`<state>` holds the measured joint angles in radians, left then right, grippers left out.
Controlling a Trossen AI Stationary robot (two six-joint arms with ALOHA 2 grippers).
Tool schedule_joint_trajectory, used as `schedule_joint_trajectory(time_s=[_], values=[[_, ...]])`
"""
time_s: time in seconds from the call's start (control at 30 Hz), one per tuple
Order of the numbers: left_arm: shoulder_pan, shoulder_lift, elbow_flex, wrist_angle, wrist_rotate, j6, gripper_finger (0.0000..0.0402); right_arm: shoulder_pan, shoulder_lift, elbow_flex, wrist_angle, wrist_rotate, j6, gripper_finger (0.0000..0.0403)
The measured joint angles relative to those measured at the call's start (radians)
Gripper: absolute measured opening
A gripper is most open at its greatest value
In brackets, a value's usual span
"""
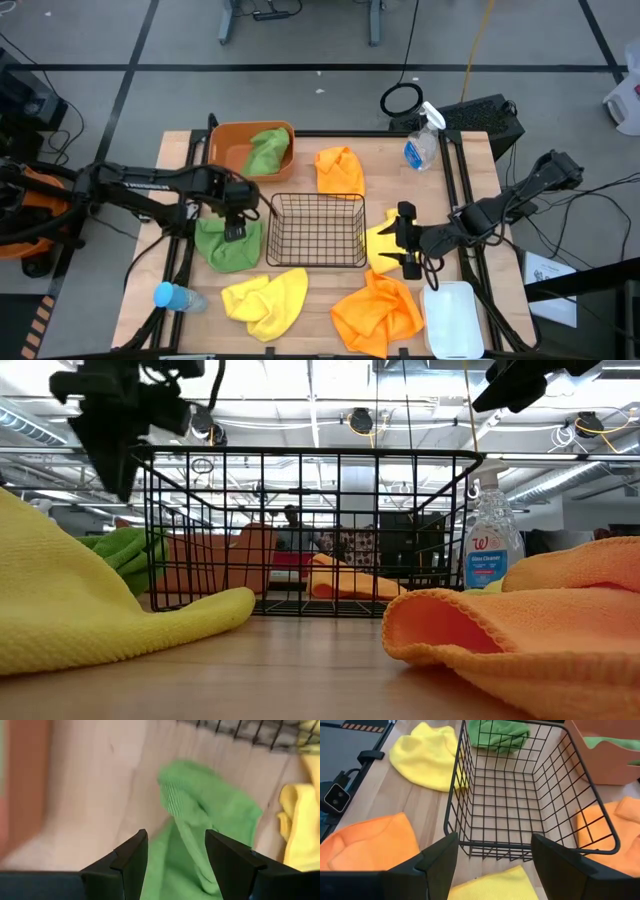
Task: Sort microfiber towel by color & place in baskets
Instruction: Put the green microfiber cloth into the orange bin
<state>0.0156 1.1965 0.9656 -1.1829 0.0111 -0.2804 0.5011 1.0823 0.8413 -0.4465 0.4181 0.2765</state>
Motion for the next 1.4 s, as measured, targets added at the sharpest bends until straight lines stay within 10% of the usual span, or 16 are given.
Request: schedule_joint_trajectory(time_s=[1.07,1.4], values=[[-0.275,-0.005,-0.51,0.476,-0.087,-0.319,0.02,-0.002,0.014,0.0,0.084,0.005,0.0,0.0242],[-0.277,-0.001,-0.527,0.558,-0.102,-0.381,0.0054,-0.002,0.057,0.0,0.105,0.029,0.003,0.0242]])
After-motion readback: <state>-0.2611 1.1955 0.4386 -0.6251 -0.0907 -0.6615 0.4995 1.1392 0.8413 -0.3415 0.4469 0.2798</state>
